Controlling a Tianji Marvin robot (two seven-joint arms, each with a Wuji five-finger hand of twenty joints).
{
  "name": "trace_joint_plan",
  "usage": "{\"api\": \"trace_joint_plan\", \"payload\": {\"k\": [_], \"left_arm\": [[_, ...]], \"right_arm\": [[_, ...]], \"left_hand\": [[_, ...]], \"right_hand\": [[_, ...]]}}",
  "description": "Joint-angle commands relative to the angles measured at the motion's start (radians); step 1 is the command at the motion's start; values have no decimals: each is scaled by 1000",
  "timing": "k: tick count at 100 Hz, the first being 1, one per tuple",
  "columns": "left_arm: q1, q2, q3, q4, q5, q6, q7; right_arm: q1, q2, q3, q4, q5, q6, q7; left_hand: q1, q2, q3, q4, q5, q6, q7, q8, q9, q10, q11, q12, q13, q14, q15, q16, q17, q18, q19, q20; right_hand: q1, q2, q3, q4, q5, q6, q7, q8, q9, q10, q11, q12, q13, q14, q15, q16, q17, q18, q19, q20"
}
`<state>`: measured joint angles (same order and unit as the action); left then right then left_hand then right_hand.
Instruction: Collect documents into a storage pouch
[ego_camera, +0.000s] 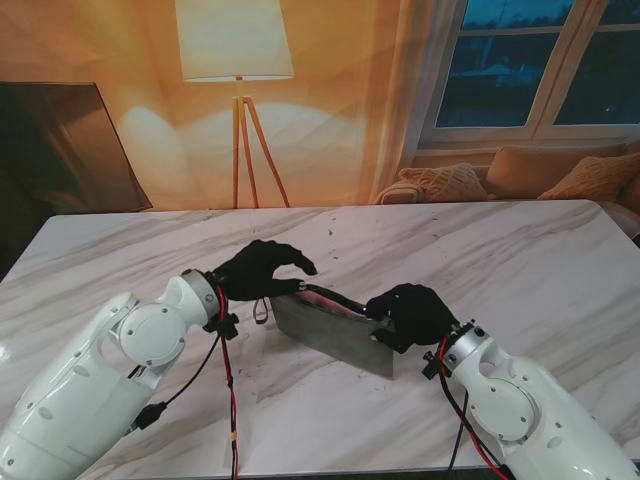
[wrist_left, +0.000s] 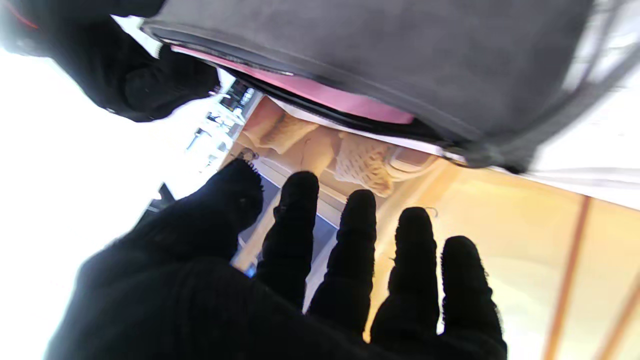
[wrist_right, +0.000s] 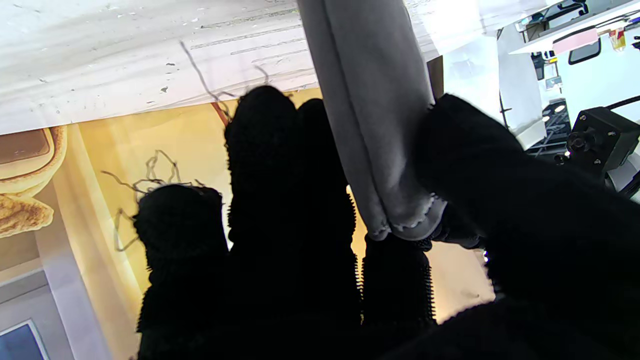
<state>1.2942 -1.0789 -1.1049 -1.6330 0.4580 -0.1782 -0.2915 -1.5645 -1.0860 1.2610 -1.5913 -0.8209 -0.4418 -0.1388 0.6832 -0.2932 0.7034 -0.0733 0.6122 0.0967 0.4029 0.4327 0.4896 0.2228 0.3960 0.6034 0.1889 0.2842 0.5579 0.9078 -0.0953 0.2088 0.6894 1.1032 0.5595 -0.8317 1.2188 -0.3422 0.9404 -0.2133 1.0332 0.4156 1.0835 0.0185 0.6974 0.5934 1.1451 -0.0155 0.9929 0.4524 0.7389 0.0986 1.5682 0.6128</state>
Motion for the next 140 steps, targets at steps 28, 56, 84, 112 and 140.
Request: {"api": "trace_joint_plan", "payload": {"k": [28, 56, 84, 112, 140], "left_arm": [[176, 22, -151, -67, 113, 115, 16], [235, 25, -202, -63, 139, 186, 4], [159, 9, -129, 68, 110, 193, 77], [64, -10, -40, 198, 63, 169, 137], [-4, -35, 18, 282, 11, 179, 200]], "right_arm": [[5, 2, -9, -9, 16, 22, 40], [10, 1, -13, -12, 28, 40, 49], [11, -1, -15, -13, 47, 64, 57], [12, -2, -14, -13, 56, 71, 55], [6, -2, -12, -11, 53, 59, 52]], "left_hand": [[85, -16, 128, 22, -140, -7, -93, -39, -53, -31, -24, -51, 60, 3, -11, -36, 11, -7, 150, -76], [124, -70, 180, 7, -148, 17, -97, -46, -47, -30, 38, -12, 96, 7, 88, 21, 12, -16, 291, -104], [381, -198, 68, -125, -80, -55, 31, -24, 261, -27, 53, 496, 367, 26, 432, 270, 209, 31, 614, -114], [192, -145, 102, -120, -72, -41, 42, -41, 199, -7, 186, 382, 368, 39, 490, 188, 227, 44, 625, -95], [389, -39, -134, -104, -28, -51, 76, -10, 221, 10, 128, 375, 341, 70, 457, 151, 198, 49, 611, -99]], "right_hand": [[23, 7, 57, 38, -2, -38, 25, -15, 55, 17, 45, 26, 46, -35, 73, 27, 35, -29, 44, 18], [15, 11, 56, 36, -6, -33, 22, -20, 52, 18, 52, 22, 47, -34, 77, 29, 35, -30, 48, 16], [9, 16, 56, 35, -9, -31, 19, -24, 46, 17, 53, 16, 39, -31, 72, 27, 29, -29, 46, 13], [6, 18, 54, 34, -10, -29, 18, -27, 45, 17, 54, 13, 35, -28, 65, 25, 24, -28, 43, 11], [10, 14, 56, 35, -6, -32, 21, -28, 48, 18, 55, 12, 34, -29, 62, 23, 23, -28, 42, 10]]}}
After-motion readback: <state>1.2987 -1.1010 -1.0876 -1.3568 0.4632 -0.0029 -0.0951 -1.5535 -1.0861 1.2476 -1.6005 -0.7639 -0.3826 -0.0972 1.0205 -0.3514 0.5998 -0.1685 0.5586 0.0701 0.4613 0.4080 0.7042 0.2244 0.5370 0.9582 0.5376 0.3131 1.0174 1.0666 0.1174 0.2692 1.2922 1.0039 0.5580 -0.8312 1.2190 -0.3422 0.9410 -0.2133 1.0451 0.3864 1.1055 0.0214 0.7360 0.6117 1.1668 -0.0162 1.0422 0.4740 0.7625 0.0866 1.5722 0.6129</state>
